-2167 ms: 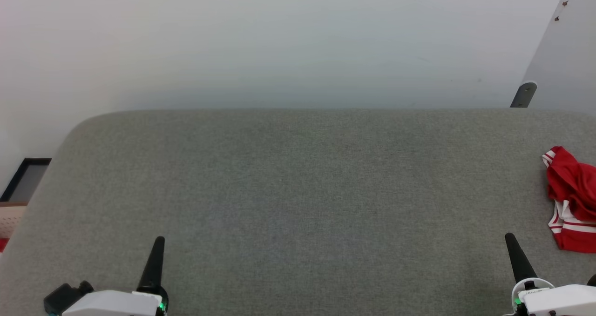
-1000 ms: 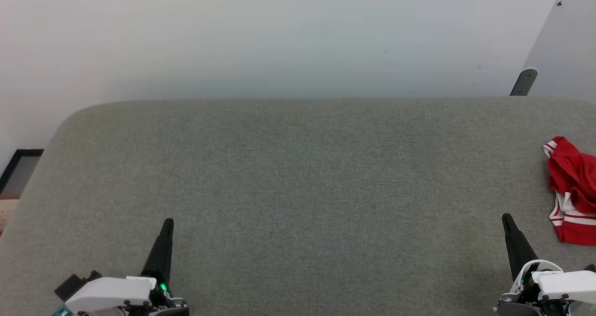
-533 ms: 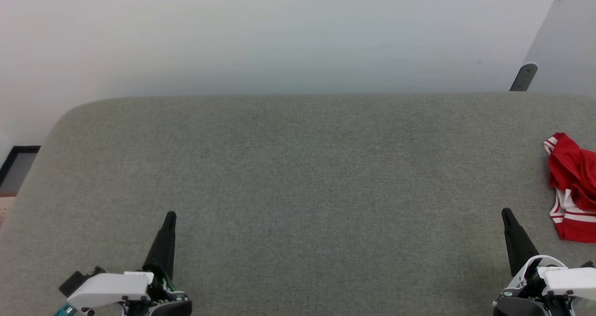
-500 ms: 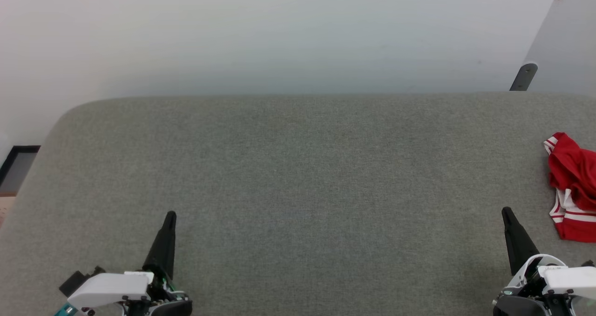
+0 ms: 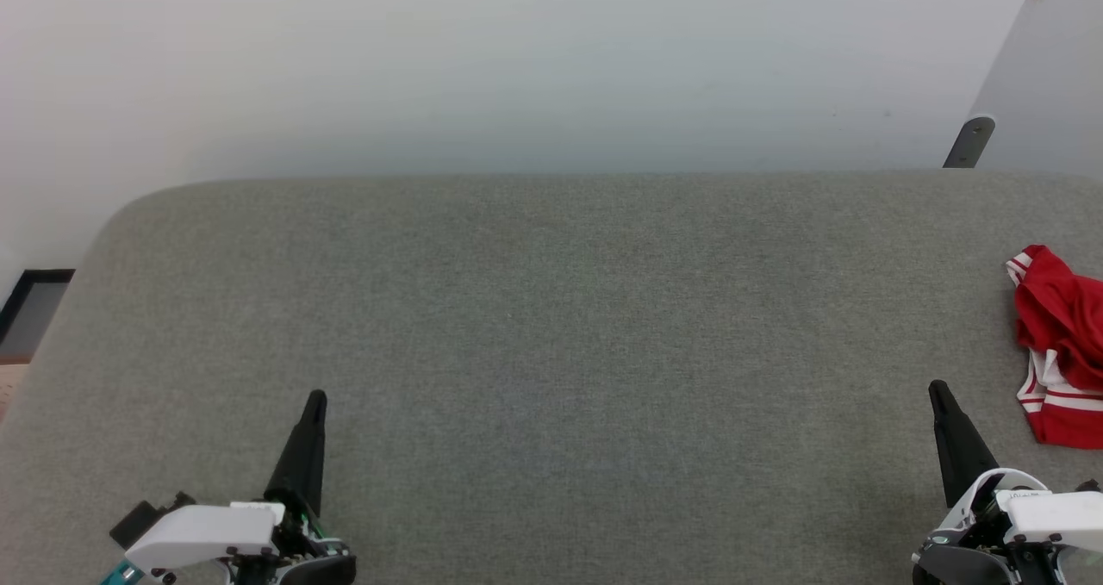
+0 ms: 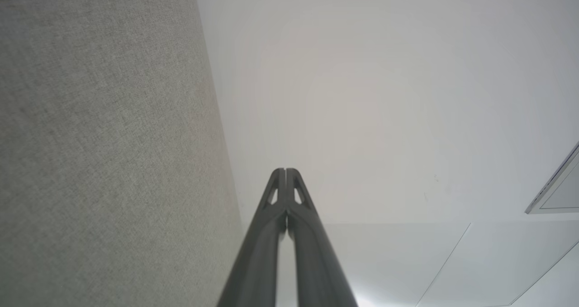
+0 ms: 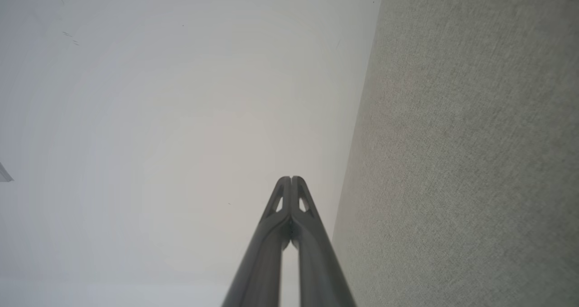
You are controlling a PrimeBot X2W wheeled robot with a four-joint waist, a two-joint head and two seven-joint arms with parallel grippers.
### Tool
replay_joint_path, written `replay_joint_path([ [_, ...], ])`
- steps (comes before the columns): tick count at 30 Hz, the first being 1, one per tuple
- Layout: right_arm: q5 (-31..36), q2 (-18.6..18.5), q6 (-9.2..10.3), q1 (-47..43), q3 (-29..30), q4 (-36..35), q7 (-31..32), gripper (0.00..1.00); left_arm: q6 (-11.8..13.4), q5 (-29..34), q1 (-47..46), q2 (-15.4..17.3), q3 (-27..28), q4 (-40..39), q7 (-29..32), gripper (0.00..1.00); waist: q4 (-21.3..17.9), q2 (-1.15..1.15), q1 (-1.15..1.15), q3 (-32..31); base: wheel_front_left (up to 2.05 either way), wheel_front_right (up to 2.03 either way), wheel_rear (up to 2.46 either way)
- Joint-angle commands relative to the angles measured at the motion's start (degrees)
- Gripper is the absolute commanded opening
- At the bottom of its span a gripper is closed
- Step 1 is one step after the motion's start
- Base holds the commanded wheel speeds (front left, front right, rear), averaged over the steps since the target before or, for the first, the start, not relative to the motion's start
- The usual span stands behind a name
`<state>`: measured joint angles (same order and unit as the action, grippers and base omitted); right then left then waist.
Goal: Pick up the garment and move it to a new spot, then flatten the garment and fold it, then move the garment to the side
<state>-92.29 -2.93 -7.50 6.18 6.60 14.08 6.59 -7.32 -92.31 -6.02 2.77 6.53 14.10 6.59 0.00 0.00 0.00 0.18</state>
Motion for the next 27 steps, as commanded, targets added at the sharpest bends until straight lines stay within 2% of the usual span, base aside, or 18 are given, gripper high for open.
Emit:
replay_joint_path([
  [1,-0.2,0.2,0.02,0.2,0.0,-0.1,0.1,0.0,-0.3,-0.2,-0.5,0.0,0.1,-0.1,0.1,0.0,0.0,0.0,0.0,0.0,0.0,0.0,0.0],
  [27,-0.2,0.2,0.02,0.2,0.0,-0.1,0.1,0.0,-0.3,-0.2,-0.5,0.0,0.1,-0.1,0.1,0.0,0.0,0.0,0.0,0.0,0.0,0.0,0.0],
])
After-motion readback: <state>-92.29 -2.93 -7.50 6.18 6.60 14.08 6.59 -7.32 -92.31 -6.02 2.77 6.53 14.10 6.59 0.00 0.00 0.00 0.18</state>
